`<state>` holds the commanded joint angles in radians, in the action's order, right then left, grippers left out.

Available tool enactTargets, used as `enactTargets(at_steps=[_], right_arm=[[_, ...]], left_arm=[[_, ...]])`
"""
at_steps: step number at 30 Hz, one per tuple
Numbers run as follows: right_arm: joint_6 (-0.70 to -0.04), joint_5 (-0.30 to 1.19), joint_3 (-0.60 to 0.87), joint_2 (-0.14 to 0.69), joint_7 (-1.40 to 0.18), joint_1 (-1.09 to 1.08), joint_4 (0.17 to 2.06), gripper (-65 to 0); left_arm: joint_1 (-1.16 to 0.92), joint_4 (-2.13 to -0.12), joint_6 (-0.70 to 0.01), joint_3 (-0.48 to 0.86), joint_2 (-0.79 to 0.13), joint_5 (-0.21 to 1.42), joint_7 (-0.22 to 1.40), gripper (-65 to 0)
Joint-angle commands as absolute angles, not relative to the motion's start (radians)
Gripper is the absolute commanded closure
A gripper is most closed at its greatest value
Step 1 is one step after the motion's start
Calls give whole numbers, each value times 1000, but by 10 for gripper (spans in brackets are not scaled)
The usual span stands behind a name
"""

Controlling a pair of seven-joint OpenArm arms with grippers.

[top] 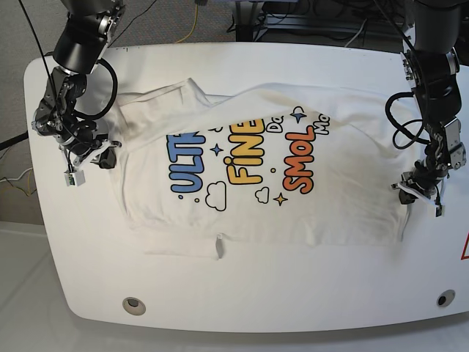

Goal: Fold the T-shirt properly
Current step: 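Drag the shirt with both grippers to straighten it on the table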

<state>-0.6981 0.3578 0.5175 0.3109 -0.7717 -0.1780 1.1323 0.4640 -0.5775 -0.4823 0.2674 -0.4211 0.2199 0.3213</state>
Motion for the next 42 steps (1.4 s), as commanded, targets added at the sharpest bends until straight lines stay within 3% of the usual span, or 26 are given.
enactTargets(at_steps=[9,11,13,15,23,33,42], right_arm=[[-698,354,526,313,-780,-173,1153,0],[-698,354,530,313,-783,-170,1164,0],[-698,357,538,310,-793,-166,1164,0],[-698,363,544,310,-801,-161,1170,0],[-698,438,576,309,-870,-145,1177,0],[-698,540,598,332,-915,-77,1279,0],[-698,555,591,336,-923,-7,1384,0]], left_arm=[[432,-633,-509,273,-427,227,327,0],[419,-644,-540,273,-431,234,335,0],[382,-692,-618,268,-441,262,345,0],[361,-719,-638,268,-447,271,346,0],[249,-848,-619,268,-474,314,312,0],[117,-972,-695,270,-520,406,353,0],[56,-1070,-698,277,-503,463,428,0]])
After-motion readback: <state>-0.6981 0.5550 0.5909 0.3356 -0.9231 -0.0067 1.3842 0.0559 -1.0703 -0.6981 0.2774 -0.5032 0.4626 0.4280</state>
